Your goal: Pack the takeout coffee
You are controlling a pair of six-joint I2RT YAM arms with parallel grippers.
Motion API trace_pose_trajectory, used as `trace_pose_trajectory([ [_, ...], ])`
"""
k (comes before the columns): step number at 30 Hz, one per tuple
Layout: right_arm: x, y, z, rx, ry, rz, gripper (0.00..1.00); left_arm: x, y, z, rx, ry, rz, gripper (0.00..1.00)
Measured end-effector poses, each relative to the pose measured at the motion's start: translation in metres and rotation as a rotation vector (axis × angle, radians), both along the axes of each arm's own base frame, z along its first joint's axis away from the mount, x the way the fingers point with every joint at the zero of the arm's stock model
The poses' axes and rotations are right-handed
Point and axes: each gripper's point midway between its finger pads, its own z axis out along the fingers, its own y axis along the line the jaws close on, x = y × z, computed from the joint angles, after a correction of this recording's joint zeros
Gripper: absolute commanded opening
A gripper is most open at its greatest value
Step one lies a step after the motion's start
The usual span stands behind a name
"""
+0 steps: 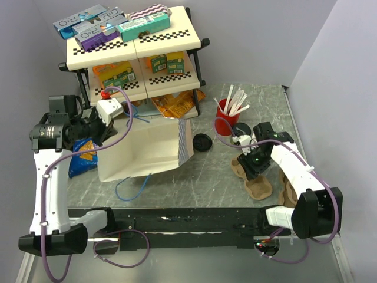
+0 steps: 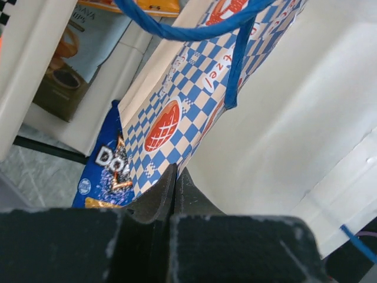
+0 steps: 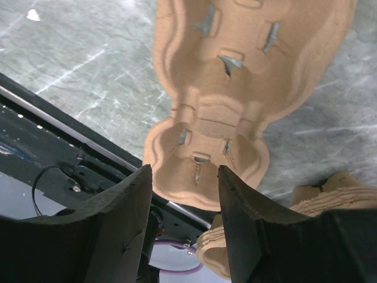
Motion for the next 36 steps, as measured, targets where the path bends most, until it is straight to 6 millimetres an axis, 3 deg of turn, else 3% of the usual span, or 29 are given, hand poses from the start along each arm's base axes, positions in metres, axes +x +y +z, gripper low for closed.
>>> trace_pose_trajectory([
  [12, 0.004, -0.009, -0.02, -0.048, 0.085, -0.034, 0.57, -0.017, -0.019, 0.0, -0.073, 0.114, 0.004, 0.01],
  [23, 0.012, -0.01, -0.041, -0.071, 0.152, -0.055, 0.55, -0.03, -0.014, 0.001, -0.04, 0.147, 0.028, 0.01],
  [29, 0.015, -0.009, -0.045, -0.07, 0.152, -0.068, 0.54, -0.037, -0.008, -0.014, 0.007, 0.151, 0.018, 0.01],
  [32, 0.017, -0.009, -0.047, -0.072, 0.153, -0.075, 0.58, -0.041, -0.005, -0.025, 0.035, 0.16, 0.005, 0.01],
  [36, 0.018, -0.009, -0.05, -0.074, 0.162, -0.082, 0.49, -0.044, -0.002, -0.033, 0.064, 0.159, -0.015, 0.01],
])
